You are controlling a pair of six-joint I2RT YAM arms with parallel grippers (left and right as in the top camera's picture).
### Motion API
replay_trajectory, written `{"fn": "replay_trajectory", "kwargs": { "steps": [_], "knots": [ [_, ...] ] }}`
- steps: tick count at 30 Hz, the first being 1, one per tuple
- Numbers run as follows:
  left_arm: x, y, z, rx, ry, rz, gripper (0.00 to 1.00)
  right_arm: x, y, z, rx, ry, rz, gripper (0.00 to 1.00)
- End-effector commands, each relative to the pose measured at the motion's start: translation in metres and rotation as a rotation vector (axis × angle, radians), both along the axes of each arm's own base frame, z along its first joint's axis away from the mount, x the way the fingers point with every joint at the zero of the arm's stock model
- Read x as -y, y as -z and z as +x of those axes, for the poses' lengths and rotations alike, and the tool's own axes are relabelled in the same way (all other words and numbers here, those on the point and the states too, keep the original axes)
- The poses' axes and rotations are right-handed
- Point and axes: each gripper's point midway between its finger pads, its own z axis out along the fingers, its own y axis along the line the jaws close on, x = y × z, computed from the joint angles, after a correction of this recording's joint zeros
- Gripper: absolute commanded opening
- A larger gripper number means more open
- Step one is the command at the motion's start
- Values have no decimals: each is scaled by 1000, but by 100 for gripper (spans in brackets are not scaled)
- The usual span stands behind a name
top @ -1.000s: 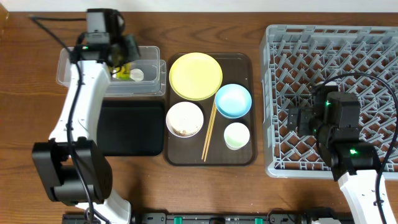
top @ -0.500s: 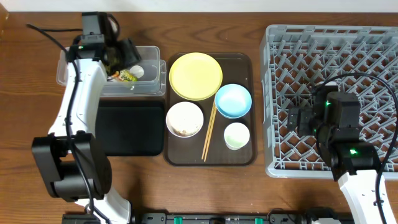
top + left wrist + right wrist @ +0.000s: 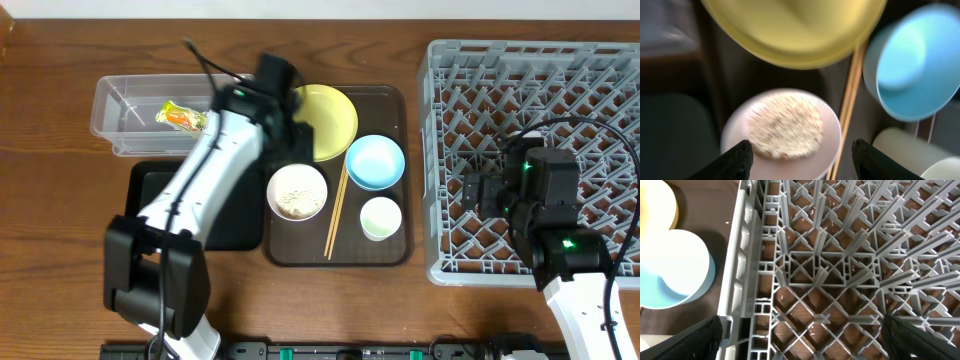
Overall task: Sort waste into correct bins and load items into the dishwasher rack
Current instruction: 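Reach the left gripper to the pink rice bowl and grasp its rim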
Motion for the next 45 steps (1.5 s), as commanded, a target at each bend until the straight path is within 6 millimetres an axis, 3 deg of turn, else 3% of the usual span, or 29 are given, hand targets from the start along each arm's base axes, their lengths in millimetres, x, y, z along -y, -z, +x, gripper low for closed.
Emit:
{"fn": "replay_trajectory", "kwargs": {
  "steps": [1,6,13,18,28,36,41,45],
  "knots": [
    [8,18,-24,-49,4,50,66,-5,-11,3,26,-7,12,99],
    [30,43,-45,-61,50,53,63,-5,-10,2,23,-7,12,99],
    [52,61,-52,-17,88,26,49,-5,-10,2,20,-7,12,99],
    [44,67,-47,29,36,97,45,-5,-9,1,18,-7,12,99],
    [46,69,-45,45,18,116,45,-5,-9,1,18,-7,12,99],
    [48,83,-49,17,25,133,44,-5,-9,1,16,-7,11,99],
    [54,92,-46,21,33,131,39,-5,-9,1,16,-7,11,99],
    [55,95,-48,14,37,137,28,-5,-8,1,14,-7,12,99]
  ]
}}
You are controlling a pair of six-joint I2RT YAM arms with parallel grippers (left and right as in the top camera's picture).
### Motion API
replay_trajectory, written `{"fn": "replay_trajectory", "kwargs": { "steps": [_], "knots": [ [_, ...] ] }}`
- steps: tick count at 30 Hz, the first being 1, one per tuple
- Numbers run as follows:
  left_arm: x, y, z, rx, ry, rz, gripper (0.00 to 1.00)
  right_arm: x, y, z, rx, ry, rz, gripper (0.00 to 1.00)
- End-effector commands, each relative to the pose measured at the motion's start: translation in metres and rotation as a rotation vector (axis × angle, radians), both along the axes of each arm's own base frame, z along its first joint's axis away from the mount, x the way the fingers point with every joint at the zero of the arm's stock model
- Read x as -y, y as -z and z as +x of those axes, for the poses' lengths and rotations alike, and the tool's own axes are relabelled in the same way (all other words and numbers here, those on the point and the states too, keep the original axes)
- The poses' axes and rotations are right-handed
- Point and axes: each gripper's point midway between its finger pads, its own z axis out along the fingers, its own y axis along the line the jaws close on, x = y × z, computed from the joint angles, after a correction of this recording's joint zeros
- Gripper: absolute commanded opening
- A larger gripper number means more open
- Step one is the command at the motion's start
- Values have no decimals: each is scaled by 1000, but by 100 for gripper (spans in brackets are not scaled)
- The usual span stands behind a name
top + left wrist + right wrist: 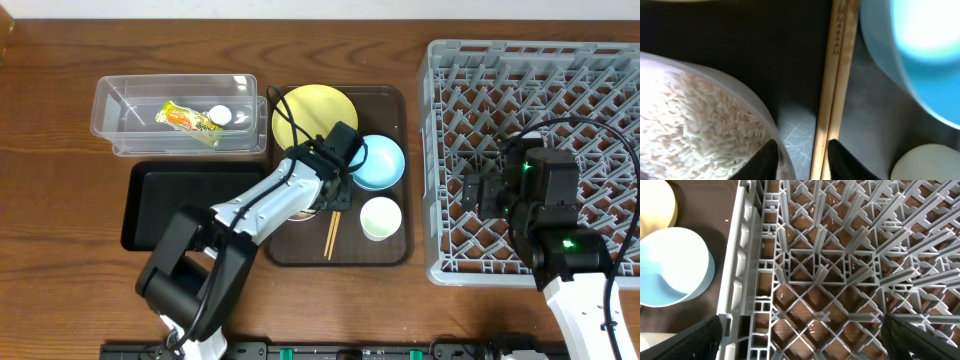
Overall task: Sort waste into correct bins and load items into the dishwasher rack
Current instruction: 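Reach the left gripper to the pink rice bowl and grasp its rim, then lift the pink bowl with the left gripper and tip rice onto the black tray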
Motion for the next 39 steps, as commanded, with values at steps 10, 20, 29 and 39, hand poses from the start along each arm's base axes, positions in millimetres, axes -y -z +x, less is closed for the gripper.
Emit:
{"fn": "replay_trajectory", "kwargs": {
  "steps": [10,20,29,39],
  "knots": [
    [-3,2,-3,-4,14,24,6,-5,-10,2,22,-7,12,99],
    [-30,-71,5,91,-12,-27,6,-5,-10,2,22,-7,11,99],
    [-75,-127,17,104,-29,-319,6,-5,-10,2,22,-7,11,99],
    [-117,-128,15,37,-48,-792,6,-5,-10,2,22,-7,11,99]
  ]
}}
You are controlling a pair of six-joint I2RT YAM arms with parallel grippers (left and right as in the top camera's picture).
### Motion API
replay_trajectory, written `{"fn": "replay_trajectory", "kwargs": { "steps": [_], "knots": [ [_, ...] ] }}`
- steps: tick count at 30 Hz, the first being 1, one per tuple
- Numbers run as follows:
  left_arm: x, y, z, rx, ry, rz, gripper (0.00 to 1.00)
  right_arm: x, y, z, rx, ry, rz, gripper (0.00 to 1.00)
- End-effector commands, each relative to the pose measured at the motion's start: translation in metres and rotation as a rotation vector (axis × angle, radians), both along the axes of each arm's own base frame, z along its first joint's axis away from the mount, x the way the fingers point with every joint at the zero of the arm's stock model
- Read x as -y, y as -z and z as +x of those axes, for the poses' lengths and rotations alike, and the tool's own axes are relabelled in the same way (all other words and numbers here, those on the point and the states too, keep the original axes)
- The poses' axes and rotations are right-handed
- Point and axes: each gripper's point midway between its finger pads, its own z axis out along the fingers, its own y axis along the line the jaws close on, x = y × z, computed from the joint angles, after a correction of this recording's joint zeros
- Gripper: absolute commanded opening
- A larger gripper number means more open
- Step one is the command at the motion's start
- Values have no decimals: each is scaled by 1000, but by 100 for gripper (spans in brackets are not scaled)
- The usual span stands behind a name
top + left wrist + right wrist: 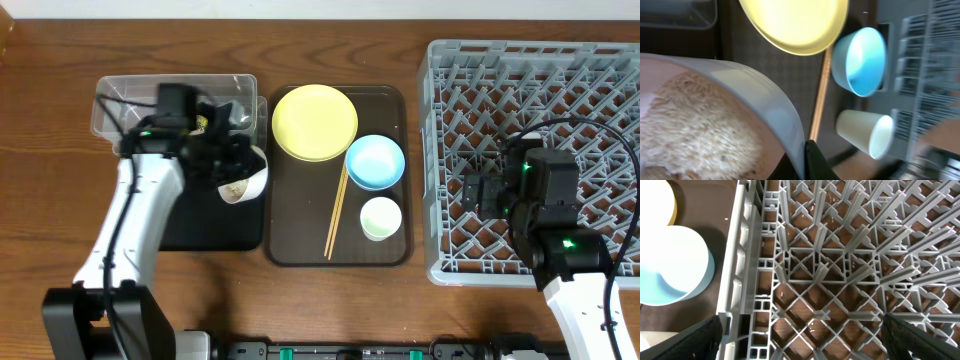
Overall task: Sort waste into correct bins and load items into the dishwasher rack
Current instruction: 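Lift the pink bowl with the left gripper and tip rice onto the black tray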
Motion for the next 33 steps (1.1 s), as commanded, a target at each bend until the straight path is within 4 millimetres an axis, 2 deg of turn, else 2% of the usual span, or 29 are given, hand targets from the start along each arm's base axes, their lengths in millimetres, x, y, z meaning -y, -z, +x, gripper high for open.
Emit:
{"fn": "replay_trajectory", "kwargs": {
  "steps": [1,5,10,16,27,33],
  "knots": [
    [7,-5,-12,20,84,-267,6,-5,-11,3,27,-6,11,99],
    [-6,3,-18,34,66,-440,6,-5,-11,3,27,-7,11,99],
    [-17,1,-12,44,12,-630,6,-5,-11,3,27,-7,11,99],
    [-32,-16,-2,-29,-112,-863,6,-5,-11,3,27,-7,11,99],
    [-69,-16,2,-224,-341,-956,6,-5,-11,3,27,-7,12,99],
    [-82,-16,2,-261,-405,-982,6,-5,-11,3,27,-7,11,99]
  ]
}}
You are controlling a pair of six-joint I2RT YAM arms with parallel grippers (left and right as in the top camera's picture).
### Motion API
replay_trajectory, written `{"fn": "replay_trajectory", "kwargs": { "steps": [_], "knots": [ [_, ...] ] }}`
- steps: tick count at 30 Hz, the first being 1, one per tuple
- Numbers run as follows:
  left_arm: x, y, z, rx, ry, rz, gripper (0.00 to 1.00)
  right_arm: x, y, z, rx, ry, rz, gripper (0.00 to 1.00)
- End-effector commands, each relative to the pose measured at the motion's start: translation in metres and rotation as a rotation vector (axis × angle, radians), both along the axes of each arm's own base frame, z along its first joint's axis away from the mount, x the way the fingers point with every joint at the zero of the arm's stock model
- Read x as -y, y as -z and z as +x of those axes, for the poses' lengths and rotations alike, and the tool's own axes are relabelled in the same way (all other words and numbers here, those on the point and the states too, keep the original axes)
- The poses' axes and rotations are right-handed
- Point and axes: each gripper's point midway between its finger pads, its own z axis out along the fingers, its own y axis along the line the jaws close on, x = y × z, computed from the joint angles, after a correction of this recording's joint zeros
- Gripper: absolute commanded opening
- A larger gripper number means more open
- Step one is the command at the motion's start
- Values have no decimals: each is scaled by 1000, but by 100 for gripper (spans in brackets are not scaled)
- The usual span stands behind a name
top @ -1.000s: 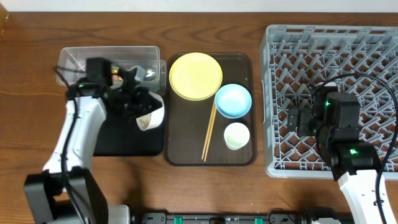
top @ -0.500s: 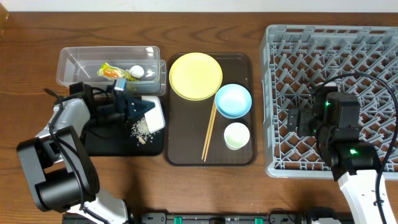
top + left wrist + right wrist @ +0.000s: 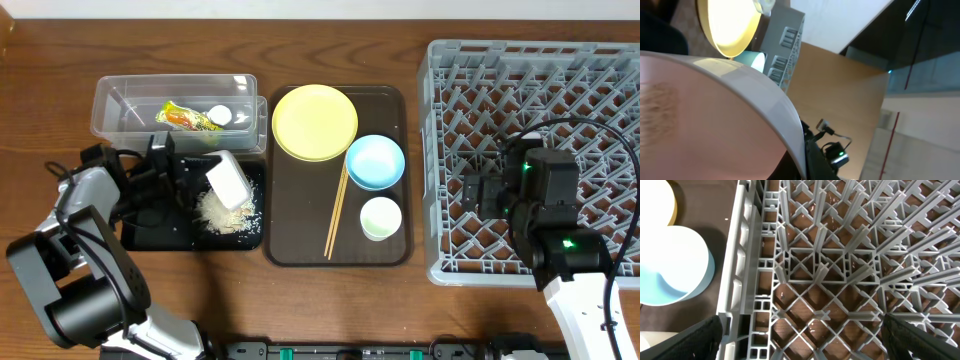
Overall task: Sort waste into correct bins and load items into the dishwasher rack
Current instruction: 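Lift the pink bowl with the left gripper and tip rice onto the black tray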
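Observation:
My left gripper is shut on the rim of a white bowl, which is tipped on its side over the black tray. A heap of rice lies on that tray under the bowl. The bowl's pinkish inside fills the left wrist view, with a dark fingertip against its rim. My right gripper hangs open over the grey dishwasher rack, holding nothing.
A clear bin at the back left holds a wrapper and a small white piece. The brown tray carries a yellow plate, a blue bowl, chopsticks and a white cup.
The bowl was held tilted with rice in it over the black tray's right end. Now it is tipped over, the rice lies on the tray, and the left arm reaches from farther left.
My left gripper hung open above the rice bowl on the brown tray. Then it was down at the bowl's rim beside the chopsticks. Then it held the bowl over the black tray, and now the rice is on that tray. The right arm stayed still.

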Motion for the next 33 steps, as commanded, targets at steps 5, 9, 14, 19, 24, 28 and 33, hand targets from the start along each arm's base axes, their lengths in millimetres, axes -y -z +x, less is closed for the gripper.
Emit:
{"fn": "replay_trajectory", "kwargs": {
  "steps": [5,9,14,19,24,28,33],
  "knots": [
    [-8,-4,1,-76,-35,-76,6,-5,-10,3,26,-6,11,99],
    [-8,-4,1,-87,-35,-82,6,-5,-10,3,26,-6,11,99],
    [-8,-4,1,-92,-36,-85,6,-5,-10,3,26,-6,11,99],
    [-9,-4,2,-68,-35,-72,6,-5,-10,3,27,-6,11,99],
    [-13,-5,9,309,-11,133,6,-5,-10,3,26,-6,11,99],
    [-13,-5,9,254,-15,103,6,-5,-10,3,26,-6,11,99],
    [-13,-5,9,223,-17,86,6,-5,-10,3,27,-6,11,99]
  ]
}}
